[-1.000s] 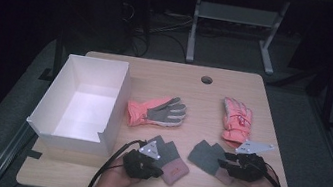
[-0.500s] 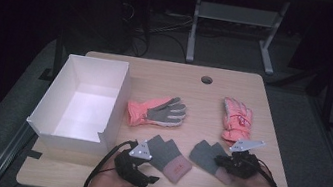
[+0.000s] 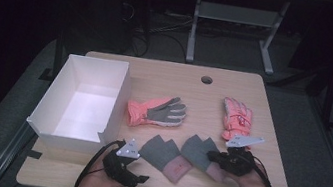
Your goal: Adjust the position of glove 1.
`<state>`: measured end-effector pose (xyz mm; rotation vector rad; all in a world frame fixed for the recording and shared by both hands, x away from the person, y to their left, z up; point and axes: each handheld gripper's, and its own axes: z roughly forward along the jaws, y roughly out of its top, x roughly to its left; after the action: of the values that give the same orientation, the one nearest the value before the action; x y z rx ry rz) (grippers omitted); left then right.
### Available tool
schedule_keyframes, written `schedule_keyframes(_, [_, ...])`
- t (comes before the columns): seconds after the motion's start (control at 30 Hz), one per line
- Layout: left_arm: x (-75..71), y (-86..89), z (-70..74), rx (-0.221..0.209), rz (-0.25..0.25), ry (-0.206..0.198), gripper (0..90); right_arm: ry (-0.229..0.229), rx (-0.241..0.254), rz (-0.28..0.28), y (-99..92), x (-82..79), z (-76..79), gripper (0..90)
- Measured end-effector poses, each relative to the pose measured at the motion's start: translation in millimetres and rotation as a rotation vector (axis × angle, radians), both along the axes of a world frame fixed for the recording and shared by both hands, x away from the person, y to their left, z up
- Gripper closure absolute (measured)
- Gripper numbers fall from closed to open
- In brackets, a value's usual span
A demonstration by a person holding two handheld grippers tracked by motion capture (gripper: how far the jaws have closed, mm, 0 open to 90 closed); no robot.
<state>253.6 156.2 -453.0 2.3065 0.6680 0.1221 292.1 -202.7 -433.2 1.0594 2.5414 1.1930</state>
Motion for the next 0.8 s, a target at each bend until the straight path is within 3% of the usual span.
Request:
schedule_keyframes(0.17, [0.8, 2.8, 1.0, -0.002, 0.016, -0.009, 20.2, 0.0, 0.015, -0.001, 27.8, -1.6, 10.6, 86.0])
schedule_keyframes(0.43, [2.5, 8.7, 3.7, 0.008, 0.027, -0.032, 20.3, 0.019, 0.029, -0.016, 71.9, 2.9, 14.8, 85.9])
schedule_keyframes(0.6, [1.7, 9.1, 4.2, 0.003, 0.032, -0.029, 20.5, 0.027, 0.028, -0.013, 102.8, 0.8, 10.9, 85.9])
schedule_keyframes(0.8, [1.3, 8.1, 3.8, 0.006, 0.026, -0.028, 20.5, 0.044, -0.009, -0.022, 117.8, -2.3, 1.5, 85.7])
